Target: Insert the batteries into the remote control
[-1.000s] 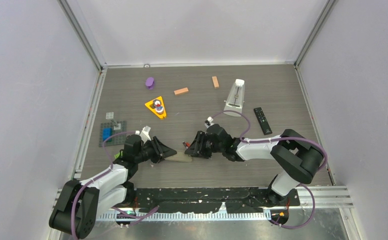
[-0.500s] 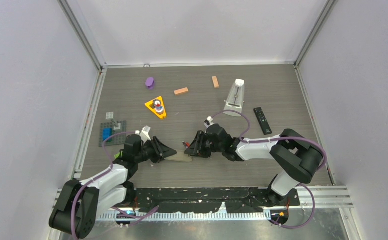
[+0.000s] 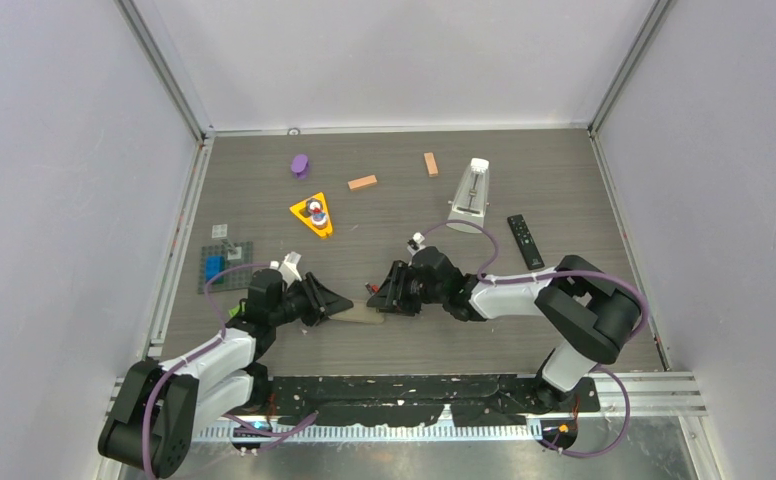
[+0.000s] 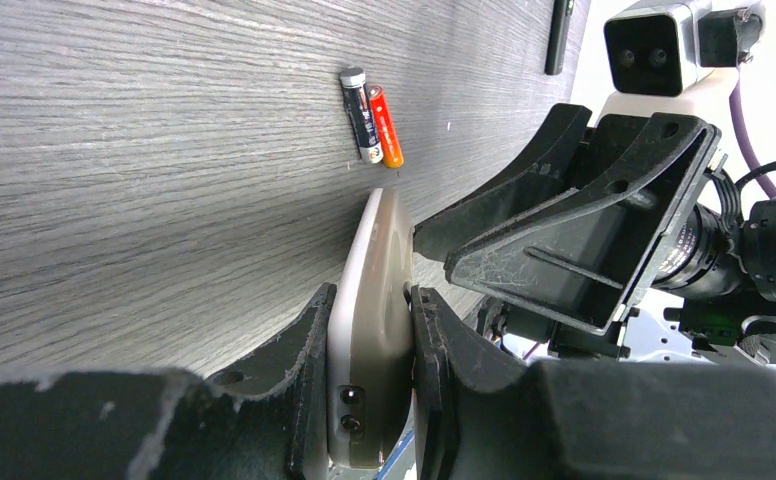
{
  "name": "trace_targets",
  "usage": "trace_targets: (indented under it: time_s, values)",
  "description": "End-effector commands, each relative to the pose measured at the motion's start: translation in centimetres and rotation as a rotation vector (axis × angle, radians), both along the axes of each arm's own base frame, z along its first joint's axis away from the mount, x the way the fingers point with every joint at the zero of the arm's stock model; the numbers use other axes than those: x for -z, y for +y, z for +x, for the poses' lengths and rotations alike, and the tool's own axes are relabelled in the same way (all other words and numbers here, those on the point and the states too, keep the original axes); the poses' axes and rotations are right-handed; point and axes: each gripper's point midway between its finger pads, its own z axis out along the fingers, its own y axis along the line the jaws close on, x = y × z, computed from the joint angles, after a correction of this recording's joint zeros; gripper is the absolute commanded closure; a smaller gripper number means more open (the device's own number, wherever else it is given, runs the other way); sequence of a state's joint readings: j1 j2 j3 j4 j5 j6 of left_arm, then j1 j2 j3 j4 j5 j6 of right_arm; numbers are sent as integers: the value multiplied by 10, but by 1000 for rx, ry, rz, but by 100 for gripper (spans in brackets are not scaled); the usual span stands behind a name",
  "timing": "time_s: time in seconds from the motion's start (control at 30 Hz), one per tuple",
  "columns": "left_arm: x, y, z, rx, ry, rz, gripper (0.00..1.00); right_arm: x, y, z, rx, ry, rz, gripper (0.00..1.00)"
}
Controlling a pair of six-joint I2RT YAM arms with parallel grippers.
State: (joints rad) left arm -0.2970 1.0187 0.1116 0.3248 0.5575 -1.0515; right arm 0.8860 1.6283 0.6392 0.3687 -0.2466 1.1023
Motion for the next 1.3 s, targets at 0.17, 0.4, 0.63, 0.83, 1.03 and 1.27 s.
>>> trace_targets:
  time_s: [0.17, 0.4, 0.63, 0.83, 1.03, 1.27]
  values:
    - [41, 15, -21, -32, 128, 103, 100, -10, 12, 1, 7, 62, 195, 53]
    - [38, 14, -19, -35, 126, 90, 100, -35, 20, -4, 0, 98, 405, 53]
    - [40, 13, -20, -35, 136, 82, 100, -51, 28, -5, -24, 88, 503, 55]
    - [41, 14, -19, -42, 139, 91, 100, -77, 33, -5, -48, 57, 616, 56]
    - [44, 20, -16, -56, 132, 155, 100, -108, 36, -2, -73, -22, 707, 59]
    - [38, 33, -13, -98, 99, 227, 100, -84, 24, 2, -6, -3, 565, 59]
